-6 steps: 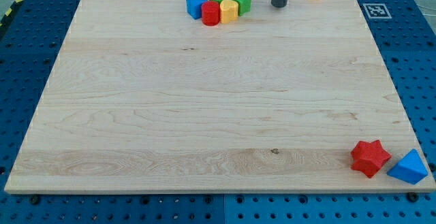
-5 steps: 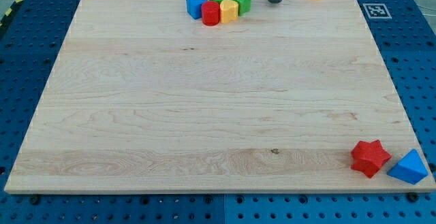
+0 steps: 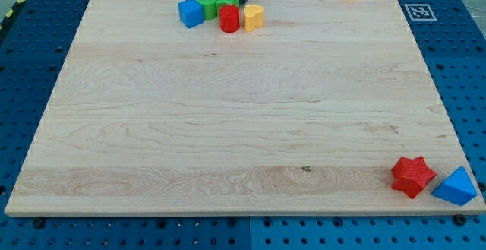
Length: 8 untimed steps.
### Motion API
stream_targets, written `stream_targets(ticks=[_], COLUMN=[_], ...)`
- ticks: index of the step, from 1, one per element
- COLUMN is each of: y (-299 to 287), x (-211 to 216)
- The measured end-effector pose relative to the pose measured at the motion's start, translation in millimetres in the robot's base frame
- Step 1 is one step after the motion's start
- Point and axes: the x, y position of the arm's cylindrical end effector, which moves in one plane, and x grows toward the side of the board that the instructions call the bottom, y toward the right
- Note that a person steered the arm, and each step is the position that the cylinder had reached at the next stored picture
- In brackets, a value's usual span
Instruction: Push green star diagonally above green circle
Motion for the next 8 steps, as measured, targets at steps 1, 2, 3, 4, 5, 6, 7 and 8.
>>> stream_targets(ticks=[1, 2, 3, 4, 5, 6, 7, 8], y=[-17, -30, -41, -53, -66, -82, -105, -130], x=[0, 0, 0, 0, 0, 0, 8, 28])
